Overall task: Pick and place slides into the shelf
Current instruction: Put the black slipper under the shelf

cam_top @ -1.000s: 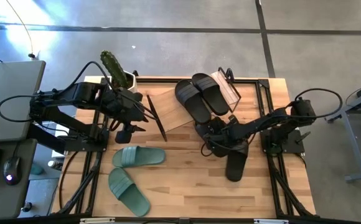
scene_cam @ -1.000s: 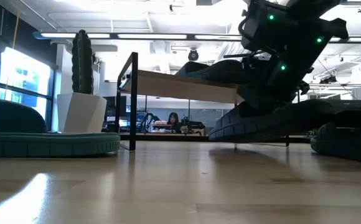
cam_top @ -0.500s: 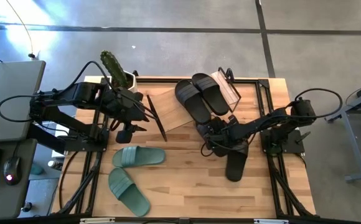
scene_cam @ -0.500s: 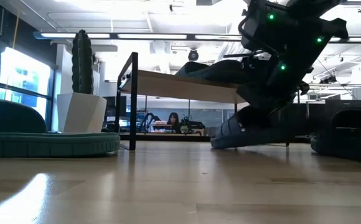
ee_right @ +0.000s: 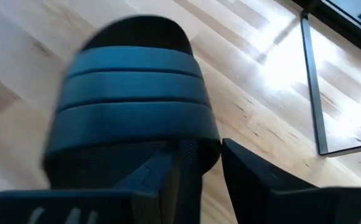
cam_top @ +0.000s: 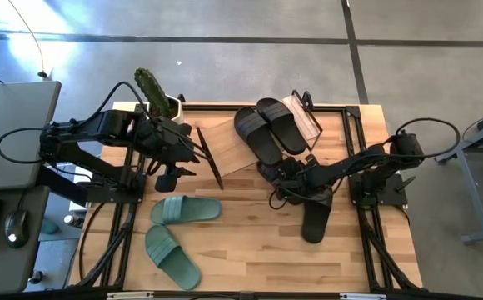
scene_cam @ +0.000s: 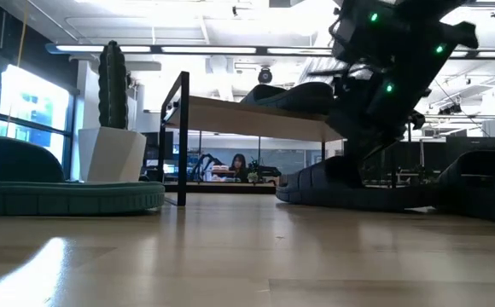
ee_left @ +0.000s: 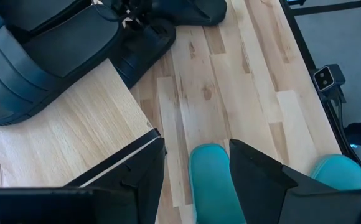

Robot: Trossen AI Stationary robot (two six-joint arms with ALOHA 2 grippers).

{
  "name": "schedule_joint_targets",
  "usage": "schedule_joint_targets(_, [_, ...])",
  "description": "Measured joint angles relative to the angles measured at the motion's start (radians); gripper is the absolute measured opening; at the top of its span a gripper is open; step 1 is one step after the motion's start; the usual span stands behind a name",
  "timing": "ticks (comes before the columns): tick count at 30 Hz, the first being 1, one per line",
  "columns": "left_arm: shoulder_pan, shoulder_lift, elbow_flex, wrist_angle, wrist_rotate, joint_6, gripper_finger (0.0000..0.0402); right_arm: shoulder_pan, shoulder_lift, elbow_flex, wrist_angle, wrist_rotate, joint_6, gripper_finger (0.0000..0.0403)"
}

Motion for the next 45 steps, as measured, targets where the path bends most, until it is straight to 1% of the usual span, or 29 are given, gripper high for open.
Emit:
schedule_joint_targets(5, [0.0, 0.0, 0.0, 0.0, 0.0, 0.0, 0.0166, 0.052, -0.073, 0.0, -0.033, 0.001, 0.031, 0.0108])
schedule_joint_targets(10, [0.0, 0.0, 0.0, 0.0, 0.0, 0.0, 0.0166, 0.128, -0.145, 0.0, -0.134, -0.032, 0.179, 0.0108])
schedule_joint_targets(13, [0.0, 0.0, 0.0, 0.001, 0.0, 0.0, 0.0166, 0.183, -0.197, 0.0, -0.144, -0.081, 0.253, 0.0108])
schedule_joint_targets(17, [0.0, 0.0, 0.0, 0.001, 0.0, 0.0, 0.0166, 0.253, -0.278, 0.0, -0.119, -0.189, 0.309, 0.0103])
schedule_joint_targets(20, [0.0, 0.0, 0.0, 0.001, 0.0, 0.0, 0.0166, 0.305, -0.325, 0.0, -0.121, -0.217, 0.377, 0.0078])
schedule_joint_targets(23, [0.0, 0.0, 0.0, 0.001, 0.0, 0.0, 0.0166, 0.347, -0.341, 0.0, -0.128, -0.26, 0.44, 0.0029])
schedule_joint_targets(25, [0.0, 0.0, 0.0, 0.0, 0.0, 0.0, 0.0166, 0.373, -0.34, 0.0, -0.119, -0.29, 0.473, 0.0008])
schedule_joint_targets(28, [0.0, 0.0, 0.0, -0.001, 0.0, 0.0, 0.0166, 0.406, -0.315, 0.001, -0.091, -0.249, 0.534, 0.0015])
schedule_joint_targets(30, [0.0, 0.0, 0.0, 0.0, 0.0, 0.001, 0.0166, 0.417, -0.287, 0.001, -0.1, -0.243, 0.559, 0.0009])
schedule_joint_targets(32, [0.0, 0.0, 0.0, 0.0, 0.0, 0.005, 0.0166, 0.417, -0.248, 0.001, -0.106, -0.251, 0.578, 0.0002])
schedule_joint_targets(35, [0.0, 0.0, 0.0, 0.0, 0.0, 0.017, 0.0166, 0.414, -0.188, 0.001, -0.064, -0.252, 0.579, 0.0002])
schedule_joint_targets(40, [0.0, 0.0, 0.0, 0.0, 0.0, 0.018, 0.0166, 0.391, -0.096, 0.001, -0.053, -0.27, 0.599, 0.0])
schedule_joint_targets(42, [0.0, 0.0, 0.0, 0.0, 0.0, 0.018, 0.0166, 0.384, -0.065, 0.014, -0.077, -0.271, 0.607, 0.0])
schedule_joint_targets(45, [0.0, 0.0, 0.0, 0.0, 0.0, 0.018, 0.0166, 0.373, -0.026, 0.052, -0.163, -0.286, 0.628, 0.0])
